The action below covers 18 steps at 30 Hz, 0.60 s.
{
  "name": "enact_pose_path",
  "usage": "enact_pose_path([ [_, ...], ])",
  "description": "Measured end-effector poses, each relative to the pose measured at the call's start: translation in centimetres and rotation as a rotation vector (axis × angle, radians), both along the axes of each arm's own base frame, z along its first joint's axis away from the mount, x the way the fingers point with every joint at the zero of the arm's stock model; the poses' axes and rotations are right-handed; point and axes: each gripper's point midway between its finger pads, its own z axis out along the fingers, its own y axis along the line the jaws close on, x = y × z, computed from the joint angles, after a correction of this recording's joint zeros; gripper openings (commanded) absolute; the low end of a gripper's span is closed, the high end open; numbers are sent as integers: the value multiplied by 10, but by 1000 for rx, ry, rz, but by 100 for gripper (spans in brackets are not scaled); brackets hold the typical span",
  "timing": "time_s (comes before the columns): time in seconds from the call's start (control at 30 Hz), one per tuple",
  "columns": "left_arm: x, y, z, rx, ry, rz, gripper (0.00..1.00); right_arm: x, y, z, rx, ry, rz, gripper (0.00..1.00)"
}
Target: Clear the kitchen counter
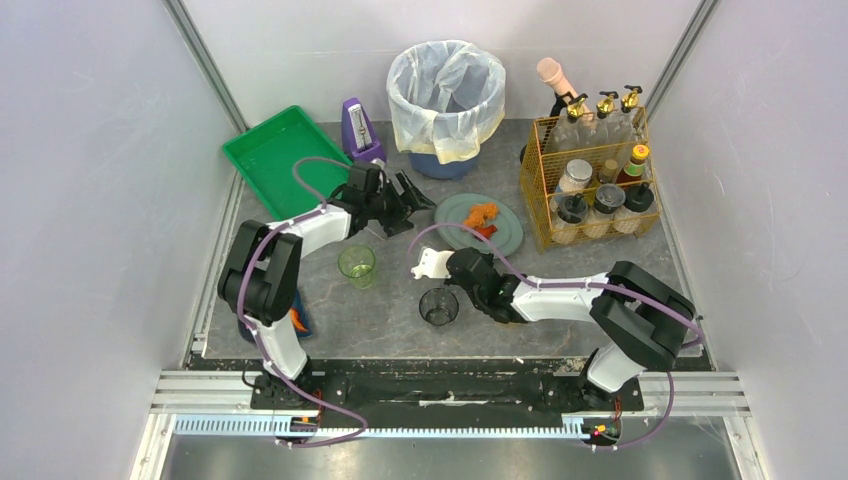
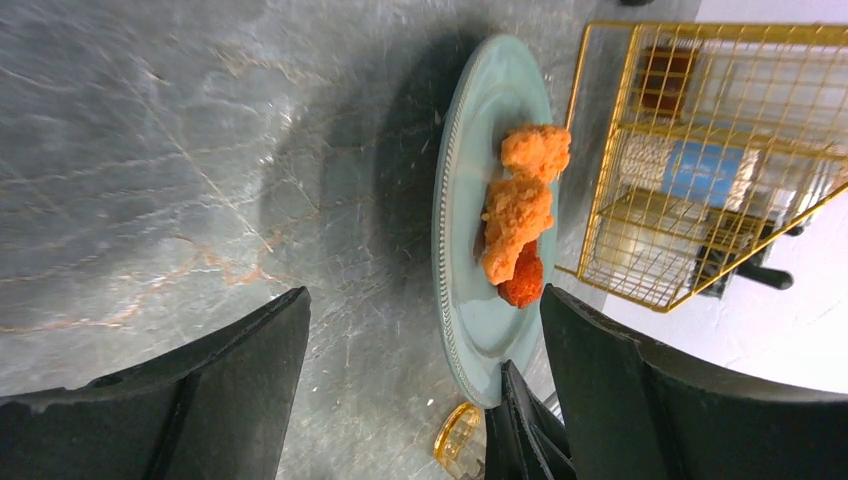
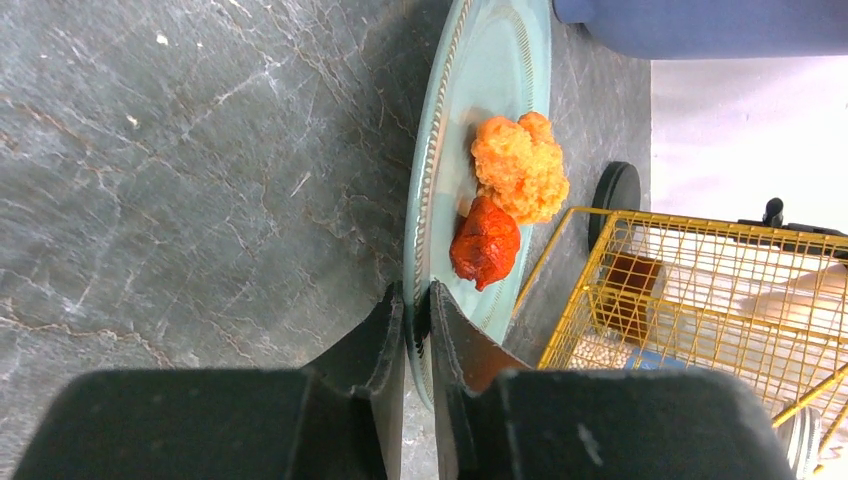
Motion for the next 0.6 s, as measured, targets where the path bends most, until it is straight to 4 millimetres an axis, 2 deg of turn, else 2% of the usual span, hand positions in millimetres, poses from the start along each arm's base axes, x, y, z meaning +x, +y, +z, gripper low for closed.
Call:
enact_pose_path([
  [0.17,-9,-19,-16,-6,37,-29,89,-1,-1,-2,-6,2,7,0],
  [0.4,-9,-30,-39,-20,90,-18,83,-1,0,-1,-3,-1,8,0],
  [0.6,-11,-48,-41,-51,97,-26,75,0,1,0,7,-7,8,0],
])
